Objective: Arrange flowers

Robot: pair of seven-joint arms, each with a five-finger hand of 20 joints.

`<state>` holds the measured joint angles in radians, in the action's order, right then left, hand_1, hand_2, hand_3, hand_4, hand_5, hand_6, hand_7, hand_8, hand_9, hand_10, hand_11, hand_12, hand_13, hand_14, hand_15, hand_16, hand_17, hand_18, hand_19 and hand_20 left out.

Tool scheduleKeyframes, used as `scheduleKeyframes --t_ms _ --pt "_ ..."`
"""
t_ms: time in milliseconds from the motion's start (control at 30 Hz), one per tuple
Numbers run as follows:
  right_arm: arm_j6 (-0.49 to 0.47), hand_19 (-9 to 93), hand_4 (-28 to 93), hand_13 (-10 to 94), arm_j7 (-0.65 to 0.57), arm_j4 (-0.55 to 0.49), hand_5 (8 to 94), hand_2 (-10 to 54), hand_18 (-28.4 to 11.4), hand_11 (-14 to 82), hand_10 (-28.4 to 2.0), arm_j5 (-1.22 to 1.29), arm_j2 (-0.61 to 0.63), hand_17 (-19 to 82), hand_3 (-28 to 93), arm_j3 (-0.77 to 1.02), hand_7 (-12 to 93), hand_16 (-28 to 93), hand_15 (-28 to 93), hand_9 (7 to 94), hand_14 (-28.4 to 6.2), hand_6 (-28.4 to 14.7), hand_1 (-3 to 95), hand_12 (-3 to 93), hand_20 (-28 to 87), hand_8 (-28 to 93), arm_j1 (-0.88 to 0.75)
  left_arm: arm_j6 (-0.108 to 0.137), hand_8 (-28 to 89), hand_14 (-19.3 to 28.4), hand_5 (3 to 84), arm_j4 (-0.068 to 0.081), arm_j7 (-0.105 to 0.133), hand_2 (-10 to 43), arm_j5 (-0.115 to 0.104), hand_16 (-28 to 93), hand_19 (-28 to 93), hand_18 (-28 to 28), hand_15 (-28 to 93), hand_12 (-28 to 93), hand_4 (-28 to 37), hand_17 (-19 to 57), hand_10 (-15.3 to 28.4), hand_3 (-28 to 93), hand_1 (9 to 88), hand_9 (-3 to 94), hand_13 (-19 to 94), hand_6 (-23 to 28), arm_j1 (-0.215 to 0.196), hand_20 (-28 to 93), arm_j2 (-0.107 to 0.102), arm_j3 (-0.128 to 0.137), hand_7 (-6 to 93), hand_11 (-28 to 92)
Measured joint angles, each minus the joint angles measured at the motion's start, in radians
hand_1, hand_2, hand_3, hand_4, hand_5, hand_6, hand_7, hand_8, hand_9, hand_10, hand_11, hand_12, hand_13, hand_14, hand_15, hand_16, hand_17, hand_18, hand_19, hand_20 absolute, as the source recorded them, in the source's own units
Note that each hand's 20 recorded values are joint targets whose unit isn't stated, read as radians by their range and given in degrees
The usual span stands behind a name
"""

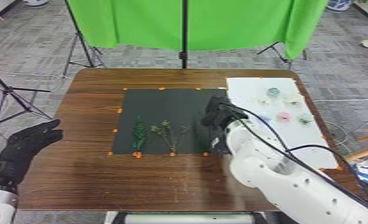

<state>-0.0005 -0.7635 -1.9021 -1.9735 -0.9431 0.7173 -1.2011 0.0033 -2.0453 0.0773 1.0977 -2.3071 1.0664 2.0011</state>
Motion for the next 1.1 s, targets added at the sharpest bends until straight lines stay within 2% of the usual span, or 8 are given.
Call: scheduleKeyframes --t_ms 700,1100 --pt "-0.021 93 1 94 -0.001 0.048 82.2 -9.5 -13.2 54.0 -9.7 0.002 -0.035 77 56 -0.028 39 20 78 93.1 0.3 -5.4 55.1 25.7 63 22 -0.015 -0.008 -6 18.2 47.6 0.003 -0.005 2.5 0.002 -3 18 14.9 16 9 -21.4 8.0 15.0 66 28.9 47.9 39 5.7 0.012 17 -0.005 -0.004 9.2 16" --pt "-0.020 93 -7 94 0.007 0.056 81.8 -9.5 -12.8 52.7 -10.0 0.034 -0.038 77 58 -0.025 38 19 77 93.3 0.1 -4.7 46.7 25.7 61 18 -0.016 -0.008 -6 18.3 47.6 0.003 -0.003 2.4 0.004 -3 18 15.0 16 9 -21.4 7.8 15.0 66 28.9 47.8 39 5.8 0.013 17 -0.004 -0.006 9.3 16"
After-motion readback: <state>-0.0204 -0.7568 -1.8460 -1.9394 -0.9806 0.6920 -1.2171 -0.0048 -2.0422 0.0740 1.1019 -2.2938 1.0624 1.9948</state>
